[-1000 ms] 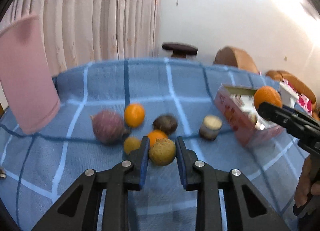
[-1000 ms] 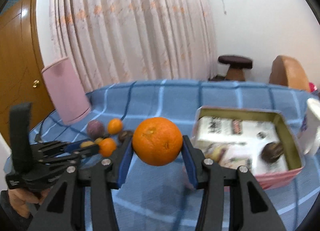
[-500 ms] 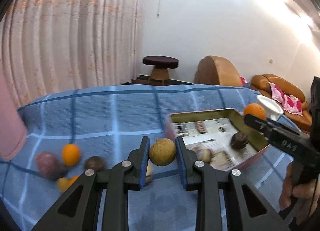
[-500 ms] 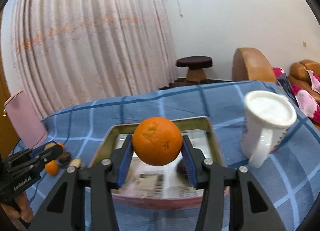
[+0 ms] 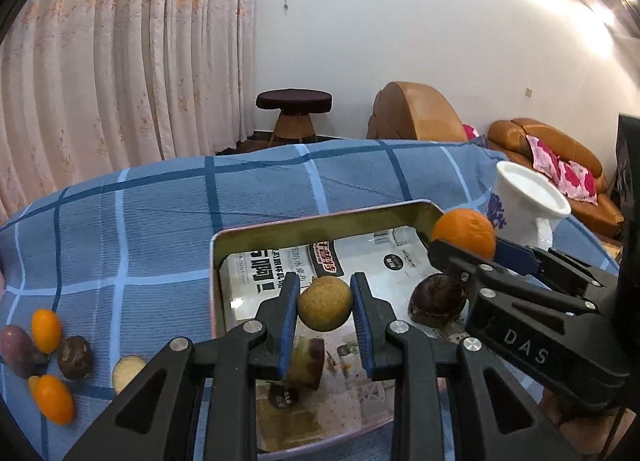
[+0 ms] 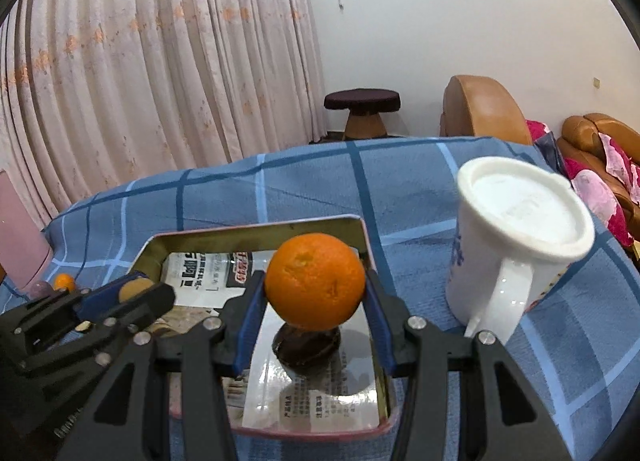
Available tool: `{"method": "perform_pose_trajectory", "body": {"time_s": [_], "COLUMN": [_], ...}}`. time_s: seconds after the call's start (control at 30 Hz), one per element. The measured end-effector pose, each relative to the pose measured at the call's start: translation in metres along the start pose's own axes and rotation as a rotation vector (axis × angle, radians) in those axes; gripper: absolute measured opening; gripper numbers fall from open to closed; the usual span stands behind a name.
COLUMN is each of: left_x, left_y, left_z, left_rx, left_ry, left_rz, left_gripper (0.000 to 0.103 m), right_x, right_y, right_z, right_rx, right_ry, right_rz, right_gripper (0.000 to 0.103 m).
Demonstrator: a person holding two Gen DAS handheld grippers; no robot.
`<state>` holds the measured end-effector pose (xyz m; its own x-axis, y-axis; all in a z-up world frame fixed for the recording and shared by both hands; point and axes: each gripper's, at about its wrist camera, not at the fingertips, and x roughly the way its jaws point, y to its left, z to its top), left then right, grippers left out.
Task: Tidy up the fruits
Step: 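Lower the orange and yellow fruit into the pink tin and open both tools, then move the right tool back to the pile and grasp the round cake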
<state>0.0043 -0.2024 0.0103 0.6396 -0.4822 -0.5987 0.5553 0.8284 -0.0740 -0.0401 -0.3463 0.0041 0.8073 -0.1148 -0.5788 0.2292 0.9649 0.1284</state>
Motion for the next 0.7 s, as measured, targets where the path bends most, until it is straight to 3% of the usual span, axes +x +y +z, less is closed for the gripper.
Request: {"method": "perform_pose_trajectory", "body": {"time_s": [0.23, 0.27, 0.3, 0.33, 0.37, 0.4, 0.5, 0.7], "left_x": [0.008, 0.008, 0.008, 0.007, 0.005, 0.002, -0.009, -0.017], "left_y": [-0.005, -0.004, -0.003, -0.002, -0.002, -0.001, -0.001, 0.013], "left_z": [-0.005, -0.005, -0.006, -0.006, -0.007, -0.007, -0.006, -0.006], "left_rx": [0.02, 0.015, 0.011, 0.008, 0.006, 0.004, 0.007, -0.023], "left_ry": [0.012, 0.014, 0.019, 0.021, 0.013, -0.001, -0.058, -0.073], "left_rz": [0.056, 0.062, 0.068, 0.077, 0.085, 0.095, 0.109, 0.132], "left_gripper": [0.028, 0.033, 0.039, 0.054, 0.072, 0.077, 0.079, 0.079], "right_x": [0.005, 0.003, 0.001, -0.005, -0.008, -0.012, -0.022, -0.025], "right_y": [0.001, 0.001, 0.002, 0.001, 0.002, 0.002, 0.006, 0.007], "right_z": [-0.003, -0.003, -0.002, -0.002, -0.002, -0.001, 0.0, 0.0], "right_rx": [0.004, 0.002, 0.002, 0.008, 0.013, 0.017, 0.005, 0.001], "right_ry": [0.024, 0.012, -0.003, -0.029, -0.049, -0.073, -0.132, -0.177], "right_rz": [0.016, 0.01, 0.01, 0.012, 0.013, 0.014, 0.009, -0.012], "right_gripper": [0.053, 0.056, 0.07, 0.084, 0.088, 0.09, 0.09, 0.09]}}
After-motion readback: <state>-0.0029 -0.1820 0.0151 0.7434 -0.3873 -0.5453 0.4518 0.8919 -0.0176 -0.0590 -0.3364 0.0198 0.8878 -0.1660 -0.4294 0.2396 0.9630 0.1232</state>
